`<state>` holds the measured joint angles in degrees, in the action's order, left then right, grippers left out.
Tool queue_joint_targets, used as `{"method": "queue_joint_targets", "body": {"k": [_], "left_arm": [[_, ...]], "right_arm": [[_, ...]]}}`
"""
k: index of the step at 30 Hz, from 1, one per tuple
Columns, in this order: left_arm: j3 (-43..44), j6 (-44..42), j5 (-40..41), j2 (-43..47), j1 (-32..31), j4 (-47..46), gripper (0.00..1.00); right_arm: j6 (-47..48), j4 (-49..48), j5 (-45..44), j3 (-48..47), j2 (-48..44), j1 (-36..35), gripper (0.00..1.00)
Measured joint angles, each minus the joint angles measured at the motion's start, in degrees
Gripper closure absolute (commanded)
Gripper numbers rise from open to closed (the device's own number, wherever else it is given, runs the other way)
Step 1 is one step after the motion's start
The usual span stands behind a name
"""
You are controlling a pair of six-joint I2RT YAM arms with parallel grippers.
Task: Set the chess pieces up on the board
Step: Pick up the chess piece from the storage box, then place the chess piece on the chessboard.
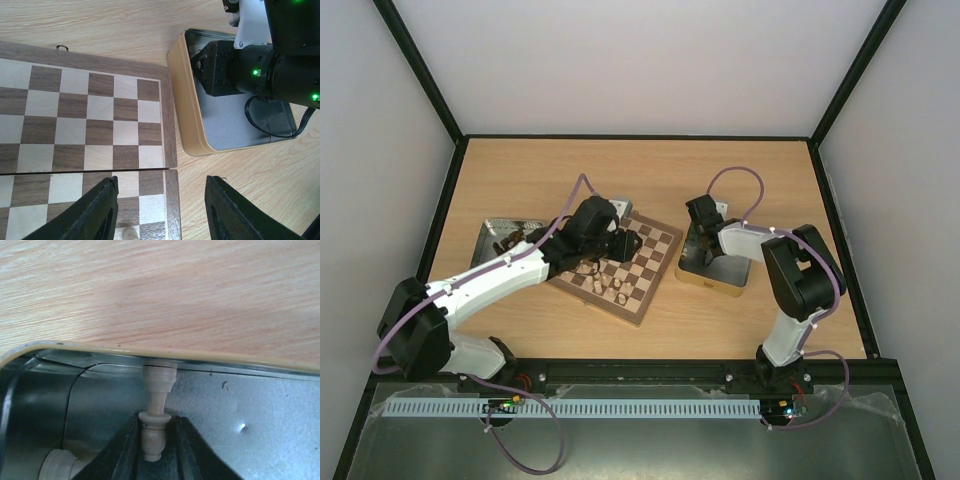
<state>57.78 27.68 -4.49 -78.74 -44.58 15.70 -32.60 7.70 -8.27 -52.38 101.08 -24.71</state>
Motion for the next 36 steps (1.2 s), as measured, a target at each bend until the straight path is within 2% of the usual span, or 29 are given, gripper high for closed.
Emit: {"method": "queue_joint_targets", "body": {"k": [2,3,9,15,19,23,26,32,36], "left_arm": [[0.0,0.0,0.0,0.0,0.0,0.0,0.49],[0.0,0.1,0.0,0.0,0.0,0.0,0.49],[0.0,0.9,0.0,0.7,0.3,0.0,0.47],[-1.4,2.6,1.1,3.6,1.0,-1.6,0.44],[-2.6,4.5,0.4,5.4,2.8,-3.9,0.42],[-4.1,6.7,-4.0,6.6,4.9,-7.4,0.39],[-4.6,8.6,-9.2,6.9,5.9,-9.9,0.33],[-4.6,12.6,-22.3,6.9,6.4,-15.1,0.29],[-4.6,14.6,-28.9,6.3,6.4,-18.3,0.33]], "right_arm": [[0.5,-0.3,-0.3,-0.4,0.4,0.0,0.97],[0.4,-0.7,-0.3,-0.5,0.6,0.0,0.98],[0.4,-1.2,-0.3,0.6,-0.8,0.0,0.98],[0.4,0.2,3.5,6.8,-13.5,0.0,0.98],[0.5,-0.9,11.3,10.6,-25.8,0.0,0.98],[0.8,-5.1,23.2,13.0,-33.6,-0.1,0.98],[1.2,-9.7,33.3,14.8,-35.8,-0.7,0.97],[2.4,-17.1,49.8,16.5,-38.6,-3.1,0.97],[4.6,-18.5,56.4,16.0,-39.3,-4.2,0.97]]}}
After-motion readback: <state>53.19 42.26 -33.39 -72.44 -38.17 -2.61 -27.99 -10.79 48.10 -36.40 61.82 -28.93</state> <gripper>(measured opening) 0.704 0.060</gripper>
